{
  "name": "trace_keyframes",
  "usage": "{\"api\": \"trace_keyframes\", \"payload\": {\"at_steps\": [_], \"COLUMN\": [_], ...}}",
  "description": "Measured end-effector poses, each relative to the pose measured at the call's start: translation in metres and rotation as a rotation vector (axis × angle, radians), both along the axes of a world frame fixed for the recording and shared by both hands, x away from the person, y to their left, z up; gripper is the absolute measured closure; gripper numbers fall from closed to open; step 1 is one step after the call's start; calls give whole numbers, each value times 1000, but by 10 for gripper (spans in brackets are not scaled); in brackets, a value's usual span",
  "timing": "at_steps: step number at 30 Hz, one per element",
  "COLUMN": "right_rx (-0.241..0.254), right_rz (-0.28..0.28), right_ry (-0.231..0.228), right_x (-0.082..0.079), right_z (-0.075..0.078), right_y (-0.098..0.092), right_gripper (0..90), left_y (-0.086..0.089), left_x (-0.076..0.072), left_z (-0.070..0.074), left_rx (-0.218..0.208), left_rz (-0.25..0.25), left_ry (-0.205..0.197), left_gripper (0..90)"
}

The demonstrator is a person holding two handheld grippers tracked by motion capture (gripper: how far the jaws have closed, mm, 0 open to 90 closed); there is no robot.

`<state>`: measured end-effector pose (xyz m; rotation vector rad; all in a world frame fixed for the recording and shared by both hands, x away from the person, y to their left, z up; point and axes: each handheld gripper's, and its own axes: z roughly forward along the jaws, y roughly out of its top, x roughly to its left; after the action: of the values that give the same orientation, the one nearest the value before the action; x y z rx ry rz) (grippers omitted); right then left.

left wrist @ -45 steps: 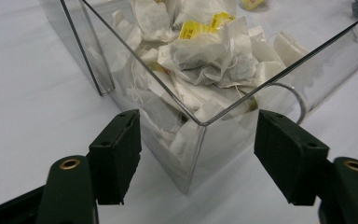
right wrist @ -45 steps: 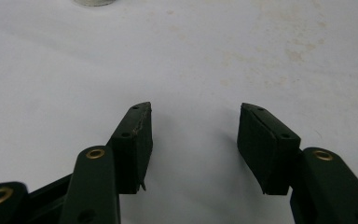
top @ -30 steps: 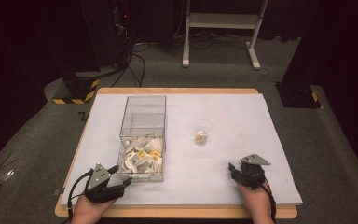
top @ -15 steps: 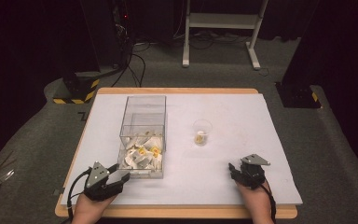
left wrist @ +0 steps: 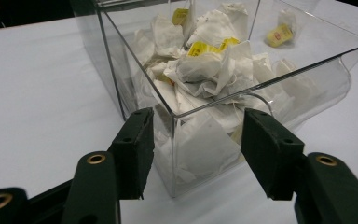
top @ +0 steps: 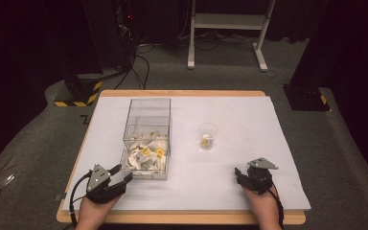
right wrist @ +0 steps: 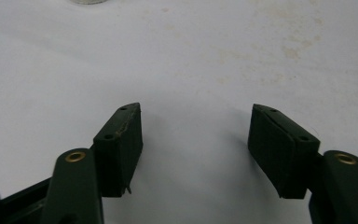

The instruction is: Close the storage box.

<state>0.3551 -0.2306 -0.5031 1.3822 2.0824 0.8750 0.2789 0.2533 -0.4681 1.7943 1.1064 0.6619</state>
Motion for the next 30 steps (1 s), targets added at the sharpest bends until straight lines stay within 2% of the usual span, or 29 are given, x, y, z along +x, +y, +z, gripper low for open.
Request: {"api": "trace_keyframes", "payload": {"at_steps": [6,16,21,30], "right_rx": [5,3,9,9], "right_rz": [-6,-2,-7,-8], "right_ry": [14,23,32,36], "right_x": [1,2,2,3], "right_z": [0,-1,-1,-1], "right_y": [0,0,0,0], "right_gripper": [261,208,198,186], "left_y": [-1,-4,-5,-7], "left_x": [1,6,8,13], "left_z": [-1,-1,0,-1], "left_rx": [0,0,20,23], "left_rz": [22,49,79,117], "left_ry": [-9,-37,-46,-45], "left_gripper": [408,376,315,194]}}
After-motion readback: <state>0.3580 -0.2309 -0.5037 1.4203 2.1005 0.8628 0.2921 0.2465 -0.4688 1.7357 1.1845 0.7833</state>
